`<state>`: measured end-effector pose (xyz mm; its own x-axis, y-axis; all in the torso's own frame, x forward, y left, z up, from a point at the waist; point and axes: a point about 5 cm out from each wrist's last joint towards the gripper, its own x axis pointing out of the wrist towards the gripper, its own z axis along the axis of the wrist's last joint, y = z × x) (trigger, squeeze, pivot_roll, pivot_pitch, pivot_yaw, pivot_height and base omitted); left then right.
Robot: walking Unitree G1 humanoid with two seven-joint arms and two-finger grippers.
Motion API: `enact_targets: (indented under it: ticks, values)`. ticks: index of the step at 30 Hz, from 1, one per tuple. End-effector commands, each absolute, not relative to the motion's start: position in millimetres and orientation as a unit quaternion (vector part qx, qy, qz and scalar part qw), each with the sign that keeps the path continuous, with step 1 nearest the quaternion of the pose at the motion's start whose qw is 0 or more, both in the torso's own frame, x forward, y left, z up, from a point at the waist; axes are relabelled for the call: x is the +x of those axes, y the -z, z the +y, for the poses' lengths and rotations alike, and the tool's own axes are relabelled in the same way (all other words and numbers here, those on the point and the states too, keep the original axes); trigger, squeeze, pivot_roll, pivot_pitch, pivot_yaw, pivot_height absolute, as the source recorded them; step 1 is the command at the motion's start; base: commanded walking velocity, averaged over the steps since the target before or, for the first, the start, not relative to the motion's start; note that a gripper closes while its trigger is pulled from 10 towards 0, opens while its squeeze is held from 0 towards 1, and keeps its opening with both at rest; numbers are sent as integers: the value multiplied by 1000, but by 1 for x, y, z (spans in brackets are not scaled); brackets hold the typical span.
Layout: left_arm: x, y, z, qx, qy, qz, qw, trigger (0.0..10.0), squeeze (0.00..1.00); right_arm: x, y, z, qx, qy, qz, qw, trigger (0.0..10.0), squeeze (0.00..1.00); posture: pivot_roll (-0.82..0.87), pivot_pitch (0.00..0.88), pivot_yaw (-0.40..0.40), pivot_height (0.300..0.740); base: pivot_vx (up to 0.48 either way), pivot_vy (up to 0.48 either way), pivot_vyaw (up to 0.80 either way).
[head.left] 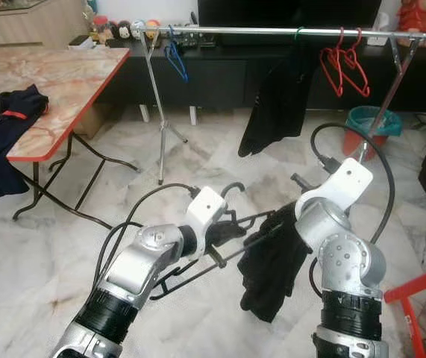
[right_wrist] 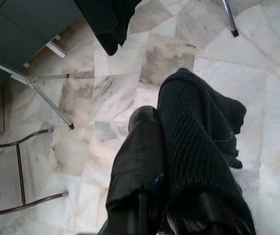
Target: Hang hanger
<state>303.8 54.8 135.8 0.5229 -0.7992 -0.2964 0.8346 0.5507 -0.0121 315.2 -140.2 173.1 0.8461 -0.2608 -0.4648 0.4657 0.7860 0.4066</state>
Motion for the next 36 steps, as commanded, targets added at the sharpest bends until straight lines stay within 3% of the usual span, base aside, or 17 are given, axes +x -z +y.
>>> enact_targets:
  ticks: [1, 6, 16, 22, 36]
  values:
    - [307, -137, 58, 73, 463, 132, 874, 10000, 0, 310, -180, -111, 300, 158, 201, 919, 10000, 0, -34, 0, 55, 740, 0, 0, 0]
    - [311, -138, 53, 71, 453, 136, 878, 10000, 0, 305, -183, -104, 301, 143, 206, 920, 10000, 0, -35, 0, 55, 740, 0, 0, 0]
    - [302, -142, 44, 56, 509, 128, 849, 10000, 0, 294, -184, -96, 287, 96, 225, 926, 10000, 0, -40, 0, 58, 740, 0, 0, 0]
    - [295, -146, 43, 45, 549, 125, 825, 10000, 0, 290, -183, -103, 219, 42, 223, 949, 10000, 0, -44, 0, 59, 740, 0, 0, 0]
    - [301, -142, 47, 47, 528, 131, 838, 10000, 0, 277, -181, -100, 169, -9, 236, 957, 10000, 0, -52, 0, 63, 740, 0, 0, 0]
